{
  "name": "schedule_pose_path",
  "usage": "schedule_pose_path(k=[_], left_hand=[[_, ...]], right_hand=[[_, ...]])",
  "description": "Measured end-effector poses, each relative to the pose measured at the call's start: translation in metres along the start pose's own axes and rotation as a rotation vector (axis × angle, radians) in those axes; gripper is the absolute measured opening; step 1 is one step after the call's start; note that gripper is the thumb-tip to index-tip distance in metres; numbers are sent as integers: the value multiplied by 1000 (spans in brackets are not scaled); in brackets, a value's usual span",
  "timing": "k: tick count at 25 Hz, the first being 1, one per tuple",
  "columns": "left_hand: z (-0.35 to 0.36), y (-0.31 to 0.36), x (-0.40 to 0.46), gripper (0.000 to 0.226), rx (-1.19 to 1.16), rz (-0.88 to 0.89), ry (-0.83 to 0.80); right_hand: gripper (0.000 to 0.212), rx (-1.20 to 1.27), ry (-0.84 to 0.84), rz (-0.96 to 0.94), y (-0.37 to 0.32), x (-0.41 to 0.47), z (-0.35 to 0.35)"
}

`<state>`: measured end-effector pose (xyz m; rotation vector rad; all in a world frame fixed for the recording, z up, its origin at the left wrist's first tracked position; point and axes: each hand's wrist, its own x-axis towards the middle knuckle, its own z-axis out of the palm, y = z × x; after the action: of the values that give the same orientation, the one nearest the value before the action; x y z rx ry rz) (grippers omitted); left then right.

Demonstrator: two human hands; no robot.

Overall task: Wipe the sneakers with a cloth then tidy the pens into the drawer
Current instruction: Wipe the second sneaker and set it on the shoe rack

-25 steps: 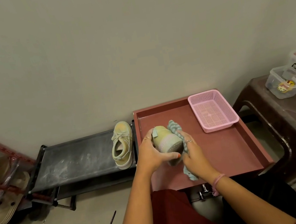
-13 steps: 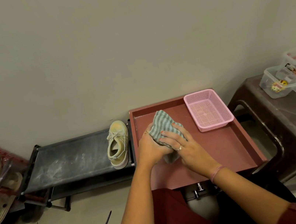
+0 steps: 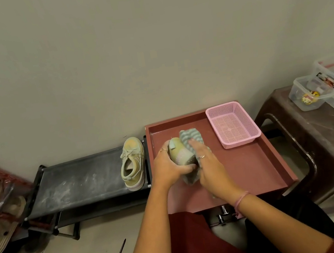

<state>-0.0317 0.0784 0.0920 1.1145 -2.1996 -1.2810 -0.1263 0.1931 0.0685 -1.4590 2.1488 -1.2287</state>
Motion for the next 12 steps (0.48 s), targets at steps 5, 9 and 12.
schedule_pose_path(k=[5, 9, 12], left_hand=[[-2, 3, -2, 74, -46, 14, 13], [3, 6, 1, 86, -36, 6, 5], [0, 2, 1, 97, 16, -5, 13]], right_hand=[[65, -657, -6, -437, 13, 0, -10], [78, -73, -19, -50, 12, 8, -5], [77, 221, -19, 149, 10, 17, -6]])
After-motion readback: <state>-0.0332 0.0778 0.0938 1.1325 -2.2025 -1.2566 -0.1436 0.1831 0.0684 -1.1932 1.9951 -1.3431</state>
